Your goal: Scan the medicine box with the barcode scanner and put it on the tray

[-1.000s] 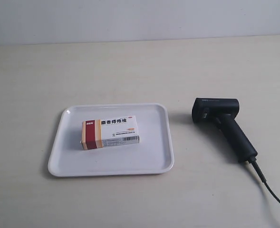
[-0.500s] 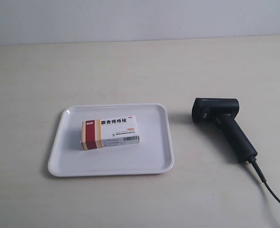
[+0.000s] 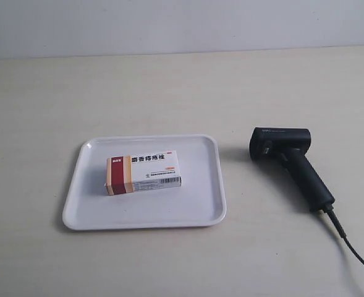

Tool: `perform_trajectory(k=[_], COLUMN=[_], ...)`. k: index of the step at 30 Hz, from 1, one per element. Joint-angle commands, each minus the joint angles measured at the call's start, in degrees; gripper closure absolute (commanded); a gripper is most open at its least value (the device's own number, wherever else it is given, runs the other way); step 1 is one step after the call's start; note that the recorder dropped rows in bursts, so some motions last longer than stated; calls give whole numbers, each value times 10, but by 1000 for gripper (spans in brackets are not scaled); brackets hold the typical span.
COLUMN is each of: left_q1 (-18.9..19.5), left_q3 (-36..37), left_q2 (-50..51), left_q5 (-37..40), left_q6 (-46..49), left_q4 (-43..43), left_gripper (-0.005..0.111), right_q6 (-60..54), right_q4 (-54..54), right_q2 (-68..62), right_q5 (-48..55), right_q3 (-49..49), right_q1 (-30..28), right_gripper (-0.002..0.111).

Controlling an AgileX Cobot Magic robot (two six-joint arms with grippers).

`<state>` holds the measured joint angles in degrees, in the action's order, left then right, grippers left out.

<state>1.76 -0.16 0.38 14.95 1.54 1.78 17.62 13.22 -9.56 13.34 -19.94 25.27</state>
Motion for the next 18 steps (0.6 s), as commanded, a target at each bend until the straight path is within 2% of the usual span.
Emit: perform_trajectory(k=[1,5,10,18], left_q1=[3,3,3,3], left_q3=[2,2,2,2], left_q2=[-4,-4,-4,-4], left_q5=[-1,-1,-1,-1], left_q6=[-3,-3,-3,-3], left_q4=[4,4,4,4], left_gripper=[103,103,103,103], right_q6=[-26,-82,-91,-165], right_q4=[-56,-85,-154,-190], right_q2=[12,18,18,18], right_q5=[-65,-95,-133,-121], right_q3=[61,139,194,199], right_q1=[1,1,1,1], right_gripper=[108,108,108,108])
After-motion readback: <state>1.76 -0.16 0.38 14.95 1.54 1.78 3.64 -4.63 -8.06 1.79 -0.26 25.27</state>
